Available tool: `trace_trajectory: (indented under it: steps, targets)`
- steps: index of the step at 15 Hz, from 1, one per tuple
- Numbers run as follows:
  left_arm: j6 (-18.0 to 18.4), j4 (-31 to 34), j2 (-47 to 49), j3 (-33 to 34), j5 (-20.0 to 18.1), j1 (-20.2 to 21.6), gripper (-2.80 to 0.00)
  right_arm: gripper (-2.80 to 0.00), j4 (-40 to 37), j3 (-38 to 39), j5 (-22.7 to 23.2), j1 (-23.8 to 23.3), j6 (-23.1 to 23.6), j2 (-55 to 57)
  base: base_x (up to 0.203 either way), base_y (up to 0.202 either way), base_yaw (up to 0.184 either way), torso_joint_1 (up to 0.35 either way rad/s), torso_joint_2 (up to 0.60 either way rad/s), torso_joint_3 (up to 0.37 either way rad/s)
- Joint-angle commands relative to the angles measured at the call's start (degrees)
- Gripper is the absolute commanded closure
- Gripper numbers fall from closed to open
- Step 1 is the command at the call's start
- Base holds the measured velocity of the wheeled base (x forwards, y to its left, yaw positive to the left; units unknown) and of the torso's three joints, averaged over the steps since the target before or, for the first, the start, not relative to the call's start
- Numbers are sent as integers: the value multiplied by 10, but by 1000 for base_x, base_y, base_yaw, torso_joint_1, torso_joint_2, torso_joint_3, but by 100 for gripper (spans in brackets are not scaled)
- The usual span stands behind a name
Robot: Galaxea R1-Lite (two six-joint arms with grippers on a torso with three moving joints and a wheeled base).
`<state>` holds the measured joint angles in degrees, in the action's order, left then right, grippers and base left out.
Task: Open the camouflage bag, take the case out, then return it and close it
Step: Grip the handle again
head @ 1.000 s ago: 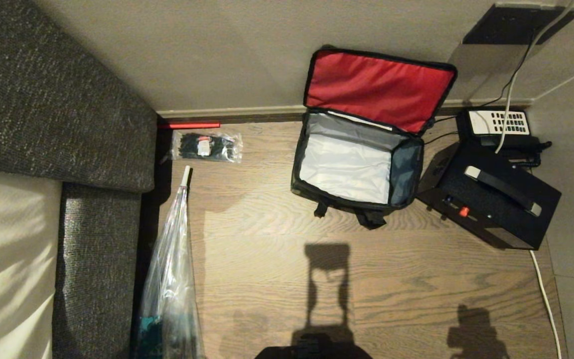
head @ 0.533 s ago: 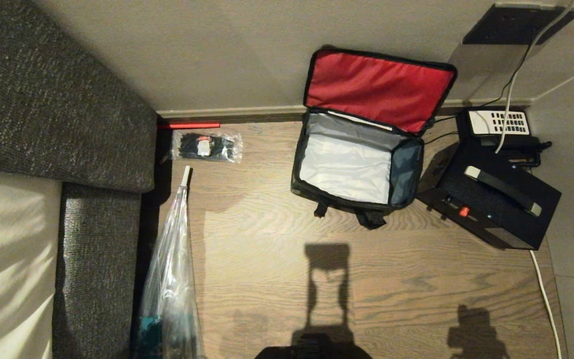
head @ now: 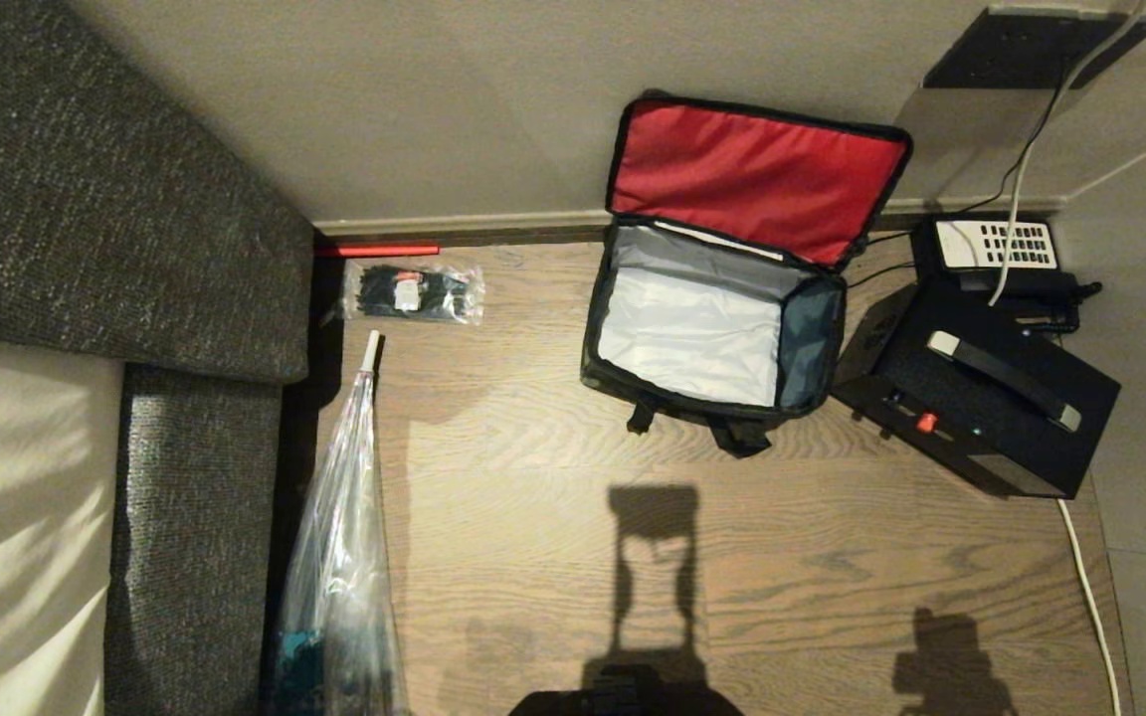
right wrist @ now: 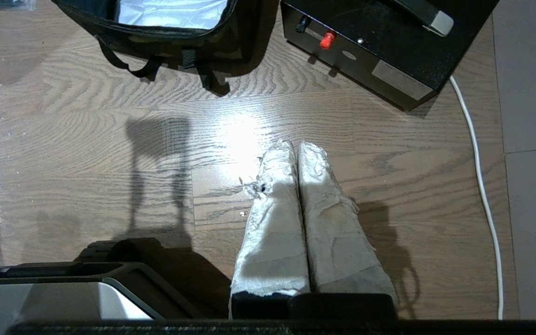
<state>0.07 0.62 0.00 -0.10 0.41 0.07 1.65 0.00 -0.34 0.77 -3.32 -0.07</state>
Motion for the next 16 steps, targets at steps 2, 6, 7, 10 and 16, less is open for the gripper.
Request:
trace_trajectory:
  steps: [2,6,7,10,16]
  targets:
    - [0,0,-1,0,0,0,0,0,0,8,0,0,0,-1,0,0,0,0,0,0]
    - [0,0,-1,0,-1,0,0,0,0,8,0,0,0,-1,0,0,0,0,0,0]
    - [0,0,-1,0,0,0,0,0,0,8,0,0,0,-1,0,0,0,0,0,0]
    - [0,0,-1,0,0,0,0,0,0,8,0,0,0,-1,0,0,0,0,0,0]
    - [0,0,-1,0,0,0,0,0,0,8,0,0,0,-1,0,0,0,0,0,0]
